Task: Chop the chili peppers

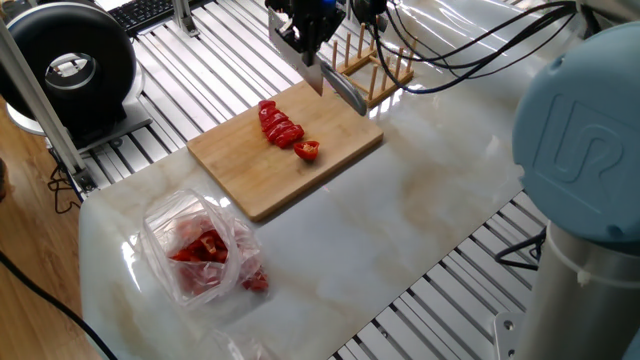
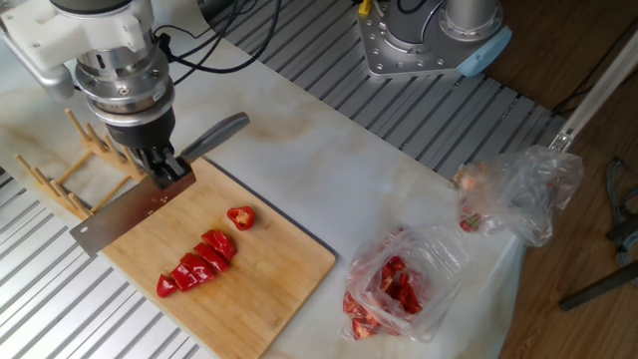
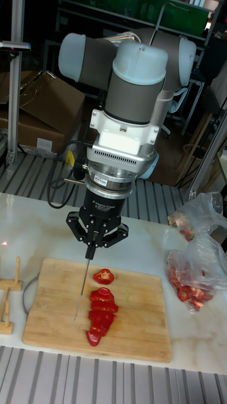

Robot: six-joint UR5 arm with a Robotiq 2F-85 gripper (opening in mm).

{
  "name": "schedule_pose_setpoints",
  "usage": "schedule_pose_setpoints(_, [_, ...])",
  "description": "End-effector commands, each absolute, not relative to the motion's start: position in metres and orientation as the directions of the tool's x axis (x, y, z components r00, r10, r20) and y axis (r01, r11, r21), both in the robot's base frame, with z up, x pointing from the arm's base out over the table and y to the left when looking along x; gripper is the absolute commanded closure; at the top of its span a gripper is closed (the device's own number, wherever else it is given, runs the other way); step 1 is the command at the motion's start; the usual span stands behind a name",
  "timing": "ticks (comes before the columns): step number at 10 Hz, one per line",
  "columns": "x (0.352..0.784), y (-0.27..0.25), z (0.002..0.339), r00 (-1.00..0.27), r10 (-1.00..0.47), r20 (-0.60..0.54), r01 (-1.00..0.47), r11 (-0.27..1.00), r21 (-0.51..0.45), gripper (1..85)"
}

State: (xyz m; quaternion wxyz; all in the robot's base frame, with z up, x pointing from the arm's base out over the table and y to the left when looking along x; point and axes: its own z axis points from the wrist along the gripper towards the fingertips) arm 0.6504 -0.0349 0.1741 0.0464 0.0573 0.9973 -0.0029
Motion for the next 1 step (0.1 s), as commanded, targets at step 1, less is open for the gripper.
schedule_pose_setpoints(1, [0.6489, -0.0422, 0.1759, -0.990, 0.113, -0.089, 0.114, 0.993, -0.015, 84.3])
